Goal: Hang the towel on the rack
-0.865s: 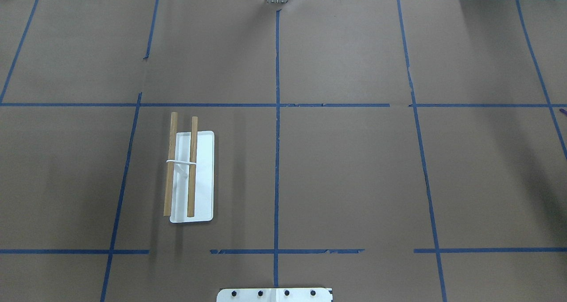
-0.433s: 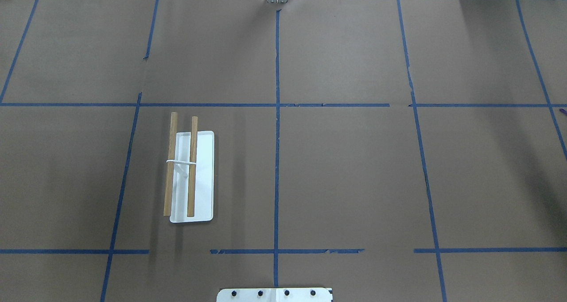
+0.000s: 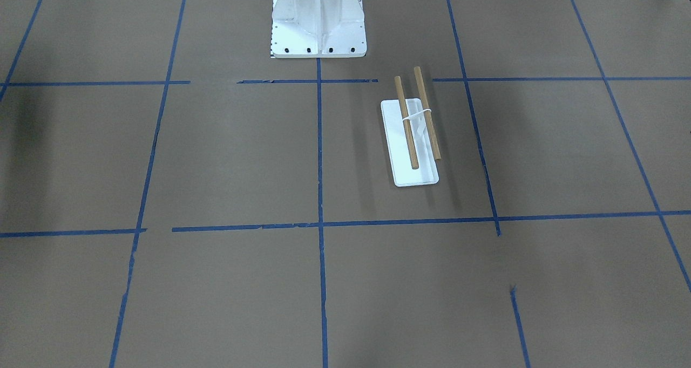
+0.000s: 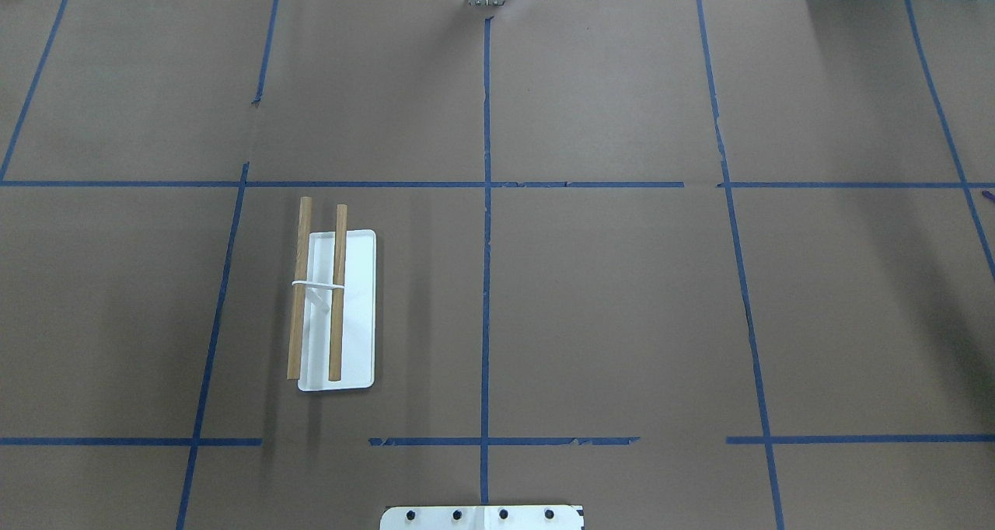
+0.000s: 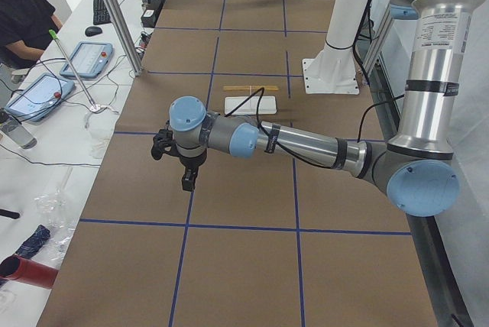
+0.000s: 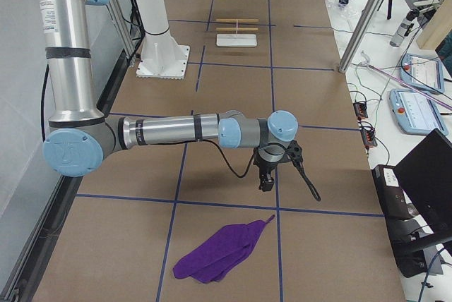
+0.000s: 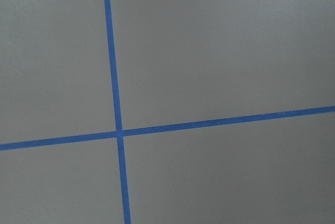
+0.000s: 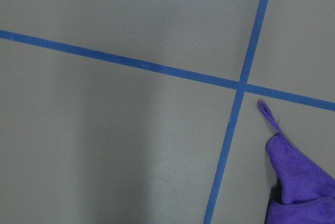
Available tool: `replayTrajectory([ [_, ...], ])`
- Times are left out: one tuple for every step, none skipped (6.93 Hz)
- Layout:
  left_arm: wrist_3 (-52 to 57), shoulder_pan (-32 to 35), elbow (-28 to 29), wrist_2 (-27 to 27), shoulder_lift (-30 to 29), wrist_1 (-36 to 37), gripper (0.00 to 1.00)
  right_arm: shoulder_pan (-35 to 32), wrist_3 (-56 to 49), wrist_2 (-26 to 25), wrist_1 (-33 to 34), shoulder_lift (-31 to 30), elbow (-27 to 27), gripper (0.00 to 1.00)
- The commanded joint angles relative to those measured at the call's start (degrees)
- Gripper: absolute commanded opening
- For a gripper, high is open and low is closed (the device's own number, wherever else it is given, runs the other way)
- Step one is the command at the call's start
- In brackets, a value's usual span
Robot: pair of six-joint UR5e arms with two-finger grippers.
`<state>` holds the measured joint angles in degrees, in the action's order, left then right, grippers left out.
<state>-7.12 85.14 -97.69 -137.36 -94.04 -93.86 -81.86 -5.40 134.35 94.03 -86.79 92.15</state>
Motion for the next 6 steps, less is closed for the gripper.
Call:
replayTrajectory([
  [0.18,-0.50,-1.01,-0.79,0.09,0.00,1.00,0.21,-0.05,-0.75,-4.36,-0.23,-4.67,1.00],
  [0.26,-0.50,-0.58,-2.10,0.09,-0.35,1.00,0.39,0.12,-1.45,-10.99,0.47,-10.97,0.98],
  [0.09,-0.50,-0.66,-2.12,0.09,-1.49,1.00,1.26,2.13,-1.46,-16.11,2.39,-16.16,0.95],
  [0.09,-0.59,-0.66,-2.12,0.09,-1.93,1.00,2.49,2.76,-2.50,-16.59,2.67,-19.09,0.89],
  [0.18,-0.50,-0.75,-2.20,0.09,-1.94,1.00,3.54,2.76,-3.91,-17.64,3.37,-20.94,0.86],
  [0.18,-0.50,-0.66,-2.21,0.09,-1.94,1.00,4.07,2.33,-5.66,-18.44,2.94,-20.96,0.76],
])
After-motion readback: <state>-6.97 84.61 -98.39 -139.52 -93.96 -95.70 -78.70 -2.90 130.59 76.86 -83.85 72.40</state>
